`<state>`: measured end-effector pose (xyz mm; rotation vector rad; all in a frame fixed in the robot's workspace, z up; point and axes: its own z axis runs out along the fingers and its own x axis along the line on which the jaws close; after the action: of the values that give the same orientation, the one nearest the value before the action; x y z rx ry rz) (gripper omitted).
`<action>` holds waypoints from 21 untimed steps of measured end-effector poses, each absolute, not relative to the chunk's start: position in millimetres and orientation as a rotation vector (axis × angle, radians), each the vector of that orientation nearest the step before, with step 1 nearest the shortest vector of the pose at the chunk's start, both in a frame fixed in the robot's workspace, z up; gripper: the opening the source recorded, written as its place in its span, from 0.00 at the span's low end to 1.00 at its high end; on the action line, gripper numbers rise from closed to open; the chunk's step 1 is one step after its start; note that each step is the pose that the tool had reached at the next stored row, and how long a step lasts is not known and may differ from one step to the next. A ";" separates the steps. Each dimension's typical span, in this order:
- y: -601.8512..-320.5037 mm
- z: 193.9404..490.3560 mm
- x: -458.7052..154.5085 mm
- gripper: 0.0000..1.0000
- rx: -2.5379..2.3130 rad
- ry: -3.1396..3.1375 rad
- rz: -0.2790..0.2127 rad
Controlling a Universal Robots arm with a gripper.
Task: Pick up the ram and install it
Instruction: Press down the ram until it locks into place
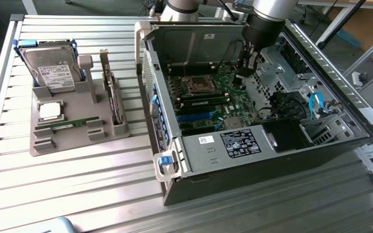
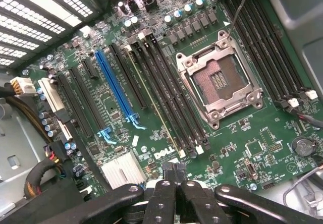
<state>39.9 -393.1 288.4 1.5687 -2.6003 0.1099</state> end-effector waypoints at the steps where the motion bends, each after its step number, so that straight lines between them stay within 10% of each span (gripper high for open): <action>1: -393.1 288.3 39.9 0.11 1.562 -2.604 0.109; 21: -393.1 288.3 39.9 0.11 1.431 -2.675 0.101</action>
<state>39.9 -393.1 288.3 1.4305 -2.6752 0.1012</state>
